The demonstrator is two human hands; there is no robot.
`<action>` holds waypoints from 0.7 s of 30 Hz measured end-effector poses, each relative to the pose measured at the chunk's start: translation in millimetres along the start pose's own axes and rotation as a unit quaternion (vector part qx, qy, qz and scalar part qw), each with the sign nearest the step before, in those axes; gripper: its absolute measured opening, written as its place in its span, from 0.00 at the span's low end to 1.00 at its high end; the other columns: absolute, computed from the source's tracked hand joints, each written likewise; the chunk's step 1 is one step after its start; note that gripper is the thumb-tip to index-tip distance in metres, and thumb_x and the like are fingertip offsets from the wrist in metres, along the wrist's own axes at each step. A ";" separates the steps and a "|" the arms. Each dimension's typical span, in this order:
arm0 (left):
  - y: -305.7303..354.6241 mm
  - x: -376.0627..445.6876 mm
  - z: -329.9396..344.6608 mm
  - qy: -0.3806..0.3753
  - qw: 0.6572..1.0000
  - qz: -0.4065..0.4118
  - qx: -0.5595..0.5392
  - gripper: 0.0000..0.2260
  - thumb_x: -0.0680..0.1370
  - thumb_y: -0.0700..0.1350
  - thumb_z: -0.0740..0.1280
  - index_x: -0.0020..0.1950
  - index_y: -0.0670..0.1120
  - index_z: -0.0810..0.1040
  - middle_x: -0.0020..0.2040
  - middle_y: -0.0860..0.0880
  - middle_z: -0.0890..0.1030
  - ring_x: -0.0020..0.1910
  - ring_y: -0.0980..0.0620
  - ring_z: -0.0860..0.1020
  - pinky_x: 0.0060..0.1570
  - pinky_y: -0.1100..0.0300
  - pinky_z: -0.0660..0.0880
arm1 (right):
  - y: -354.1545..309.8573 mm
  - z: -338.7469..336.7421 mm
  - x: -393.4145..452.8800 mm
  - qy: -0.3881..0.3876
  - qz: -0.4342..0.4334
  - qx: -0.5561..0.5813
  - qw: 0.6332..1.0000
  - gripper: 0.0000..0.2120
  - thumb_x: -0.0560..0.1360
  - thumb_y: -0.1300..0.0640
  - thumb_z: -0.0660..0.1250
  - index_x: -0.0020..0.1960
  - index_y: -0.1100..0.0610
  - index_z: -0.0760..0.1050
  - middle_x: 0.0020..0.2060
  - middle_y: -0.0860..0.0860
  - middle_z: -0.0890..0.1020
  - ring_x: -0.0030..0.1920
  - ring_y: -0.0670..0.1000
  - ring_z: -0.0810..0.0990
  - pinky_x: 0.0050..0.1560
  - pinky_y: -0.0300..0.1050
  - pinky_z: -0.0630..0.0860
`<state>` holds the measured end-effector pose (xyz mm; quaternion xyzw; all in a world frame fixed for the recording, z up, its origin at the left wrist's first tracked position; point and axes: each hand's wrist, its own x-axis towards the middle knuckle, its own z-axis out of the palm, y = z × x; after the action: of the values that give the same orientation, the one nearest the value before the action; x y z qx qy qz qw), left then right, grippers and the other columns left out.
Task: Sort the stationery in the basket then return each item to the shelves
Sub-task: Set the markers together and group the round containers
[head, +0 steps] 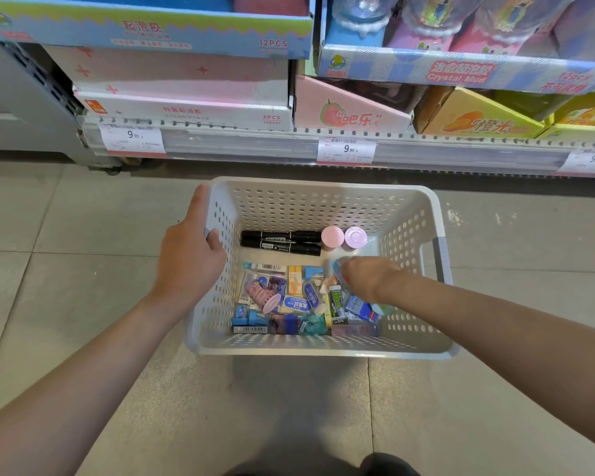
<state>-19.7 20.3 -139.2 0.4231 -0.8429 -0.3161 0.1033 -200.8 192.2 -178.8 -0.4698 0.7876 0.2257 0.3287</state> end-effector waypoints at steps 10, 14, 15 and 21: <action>1.9 -1.5 -0.2 0.003 1.000 0.006 -0.001 0.29 0.79 0.35 0.60 0.78 0.49 0.54 0.29 0.50 0.68 0.27 0.54 0.69 0.26 0.62 0.64 | -49.9 -12.3 -6.8 -0.018 -0.064 -0.060 0.996 0.13 0.77 0.64 0.58 0.61 0.61 0.73 0.55 0.53 0.78 0.57 0.57 0.77 0.44 0.46 0.70; 2.3 -1.8 -0.2 0.003 1.000 0.001 0.000 0.29 0.80 0.36 0.59 0.78 0.50 0.53 0.29 0.48 0.69 0.27 0.53 0.70 0.26 0.61 0.65 | -67.7 -19.7 -4.9 0.114 -0.097 0.073 0.986 0.10 0.76 0.57 0.61 0.55 0.59 0.75 0.47 0.55 0.80 0.50 0.58 0.79 0.37 0.43 0.67; 2.7 -1.8 0.0 0.002 1.000 -0.002 -0.001 0.29 0.80 0.36 0.59 0.78 0.50 0.53 0.29 0.48 0.69 0.27 0.52 0.70 0.26 0.60 0.66 | -73.6 -20.4 -1.6 0.144 -0.107 0.091 0.980 0.12 0.76 0.53 0.62 0.55 0.58 0.75 0.49 0.55 0.80 0.50 0.58 0.79 0.37 0.43 0.67; 0.9 -0.3 -0.1 0.007 1.000 0.005 0.010 0.29 0.79 0.36 0.59 0.77 0.51 0.54 0.30 0.45 0.70 0.27 0.49 0.71 0.27 0.57 0.67 | -108.0 -13.8 17.9 0.129 -0.116 0.067 0.983 0.17 0.72 0.47 0.66 0.55 0.58 0.73 0.42 0.52 0.75 0.45 0.54 0.78 0.33 0.42 0.67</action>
<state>-20.1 20.9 -138.5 0.4219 -0.8473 -0.3043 0.1071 -115.2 123.1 -187.6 -0.5601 0.7768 0.0701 0.2791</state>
